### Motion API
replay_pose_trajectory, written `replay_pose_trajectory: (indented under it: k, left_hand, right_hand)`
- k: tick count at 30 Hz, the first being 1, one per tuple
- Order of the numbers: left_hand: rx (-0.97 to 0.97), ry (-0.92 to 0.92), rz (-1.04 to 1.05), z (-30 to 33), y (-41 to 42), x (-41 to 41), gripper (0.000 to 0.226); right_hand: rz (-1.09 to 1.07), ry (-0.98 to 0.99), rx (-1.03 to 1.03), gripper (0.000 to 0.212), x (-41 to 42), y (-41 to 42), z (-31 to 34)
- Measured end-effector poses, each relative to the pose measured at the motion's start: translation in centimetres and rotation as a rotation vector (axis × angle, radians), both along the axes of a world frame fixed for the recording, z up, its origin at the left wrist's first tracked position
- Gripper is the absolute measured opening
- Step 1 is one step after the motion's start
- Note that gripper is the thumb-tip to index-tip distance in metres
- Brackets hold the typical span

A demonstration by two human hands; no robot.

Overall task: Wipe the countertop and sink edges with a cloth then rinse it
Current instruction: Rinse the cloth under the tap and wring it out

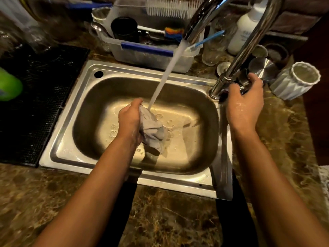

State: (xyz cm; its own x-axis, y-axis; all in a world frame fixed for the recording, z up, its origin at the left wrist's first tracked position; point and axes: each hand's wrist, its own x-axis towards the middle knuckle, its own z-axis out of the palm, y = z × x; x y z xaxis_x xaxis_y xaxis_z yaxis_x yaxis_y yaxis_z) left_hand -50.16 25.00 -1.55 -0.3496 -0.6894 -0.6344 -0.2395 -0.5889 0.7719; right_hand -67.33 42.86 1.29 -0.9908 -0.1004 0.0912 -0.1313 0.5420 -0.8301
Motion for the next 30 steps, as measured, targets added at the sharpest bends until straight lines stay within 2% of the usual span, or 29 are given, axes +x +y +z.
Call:
replay_pose_trajectory:
  k: [2, 6, 10, 13, 15, 17, 18, 20, 22, 24, 27, 30]
  left_hand:
    - [-0.008, 0.013, -0.015, 0.3, -0.7, 0.5, 0.028]
    - [-0.096, -0.016, -0.151, 1.2, -1.4, 0.9, 0.035]
    - [-0.410, -0.138, -0.289, 1.8, -0.6, -0.2, 0.041]
    - [-0.500, -0.090, -0.322, 2.5, -0.1, -0.6, 0.051]
    - [-0.545, -0.082, -0.351, 2.9, -0.2, -0.7, 0.049]
    - [-0.564, -0.078, -0.415, 3.8, 0.0, -0.7, 0.042]
    - [-0.570, -0.077, -0.456, 4.2, 0.2, -0.8, 0.037]
    - [-0.582, -0.057, -0.522, 5.6, 0.7, -0.7, 0.029]
    - [-0.588, -0.019, -0.528, 6.9, 1.0, -0.5, 0.031]
    - [-0.574, 0.022, -0.511, 7.8, 1.0, -0.4, 0.032]
    - [-0.508, 0.138, -0.468, 8.4, 1.1, -0.1, 0.034]
    - [-0.412, 0.220, -0.371, 7.9, 1.2, 0.1, 0.032]
  right_hand:
    - [-0.062, -0.013, -0.137, 0.052, -0.1, -0.2, 0.0]
    - [-0.142, 0.030, -0.216, 0.047, 0.1, -0.7, -0.4]
    - [-0.078, 0.083, -0.150, 0.046, 0.4, -0.8, -0.9]
    - [-0.008, 0.170, -0.051, 0.048, 1.2, 0.1, -0.8]
    - [0.092, 0.246, -0.004, 0.039, 3.5, 0.3, -0.8]
    - [0.304, 0.132, -0.063, 0.035, 6.9, -0.3, -0.7]
    - [0.439, 0.003, -0.097, 0.040, 8.5, -0.7, -0.8]
    - [0.659, -0.255, -0.102, 0.065, 10.7, -1.7, -1.7]
    - [0.760, -0.402, -0.111, 0.084, 11.9, -2.7, -2.7]
    - [0.789, -0.431, -0.134, 0.084, 12.6, -3.3, -3.4]
    - [0.772, -0.414, -0.066, 0.065, 13.3, -4.4, -4.0]
    - [0.657, -0.515, -0.103, 0.007, 13.1, -6.0, -4.1]
